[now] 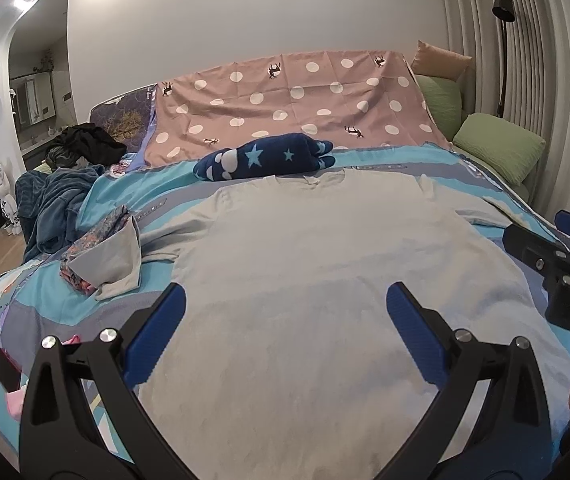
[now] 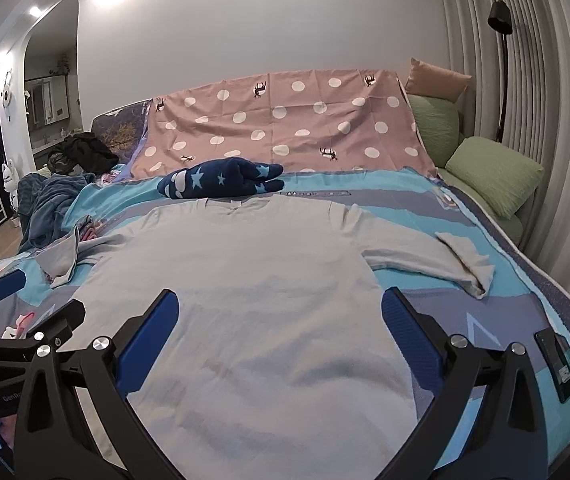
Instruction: Fold small clothes
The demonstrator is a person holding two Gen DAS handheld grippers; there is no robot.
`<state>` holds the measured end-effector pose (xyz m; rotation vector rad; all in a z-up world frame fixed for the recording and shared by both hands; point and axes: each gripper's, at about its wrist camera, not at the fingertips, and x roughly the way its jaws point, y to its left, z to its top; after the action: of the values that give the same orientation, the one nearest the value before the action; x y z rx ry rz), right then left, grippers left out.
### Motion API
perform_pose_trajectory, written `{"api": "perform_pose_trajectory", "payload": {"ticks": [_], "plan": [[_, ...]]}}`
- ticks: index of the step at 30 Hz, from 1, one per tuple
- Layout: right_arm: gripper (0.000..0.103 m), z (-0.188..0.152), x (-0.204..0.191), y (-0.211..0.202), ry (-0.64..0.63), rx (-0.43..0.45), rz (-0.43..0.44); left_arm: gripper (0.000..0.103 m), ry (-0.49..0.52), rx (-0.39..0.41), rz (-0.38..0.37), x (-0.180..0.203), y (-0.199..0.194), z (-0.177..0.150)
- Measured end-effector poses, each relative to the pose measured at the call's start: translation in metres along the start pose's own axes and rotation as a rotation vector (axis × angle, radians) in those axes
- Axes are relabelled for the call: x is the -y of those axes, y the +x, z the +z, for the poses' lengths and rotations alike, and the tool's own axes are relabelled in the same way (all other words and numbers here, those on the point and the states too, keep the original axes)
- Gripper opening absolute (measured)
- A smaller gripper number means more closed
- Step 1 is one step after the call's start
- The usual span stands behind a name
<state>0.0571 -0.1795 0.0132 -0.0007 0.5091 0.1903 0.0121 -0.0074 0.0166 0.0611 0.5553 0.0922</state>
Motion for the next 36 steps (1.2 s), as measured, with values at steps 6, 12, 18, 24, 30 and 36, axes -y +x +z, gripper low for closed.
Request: {"api": "perform_pose_trajectory", "payload": {"ticks": [6, 12, 18, 24, 30, 36], "plan": [[0.102, -0.004, -0.003, 0.004, -0.006, -0.018, 0.006, 0.101, -0.006, 0.0, 0.003, 0.001, 0.001, -0.003], [0.102, -0.006, -0.006, 0.004, -0.008, -0.022, 0.002, 0.101, -0.019, -0.017, -0.003, -0.003, 0.004, -0.007], [0.102, -0.007, -0.004, 0.004, -0.01, -0.031, -0.014, 0.101, -0.016, -0.037, -0.014, -0.003, 0.009, -0.014], [0.102, -0.011, -0.002, 0.008, 0.0, -0.045, -0.021, 0.101, -0.009, -0.059, -0.022, -0.001, 0.016, -0.018], [0.102, -0.012, -0.002, 0.013, 0.003, -0.061, -0.02, 0.101, -0.015, -0.073, -0.012, -0.002, 0.02, -0.021], [0.102, -0.014, -0.002, 0.017, 0.005, -0.075, -0.018, 0.101, -0.021, -0.084, -0.013, -0.004, 0.022, -0.023]]}}
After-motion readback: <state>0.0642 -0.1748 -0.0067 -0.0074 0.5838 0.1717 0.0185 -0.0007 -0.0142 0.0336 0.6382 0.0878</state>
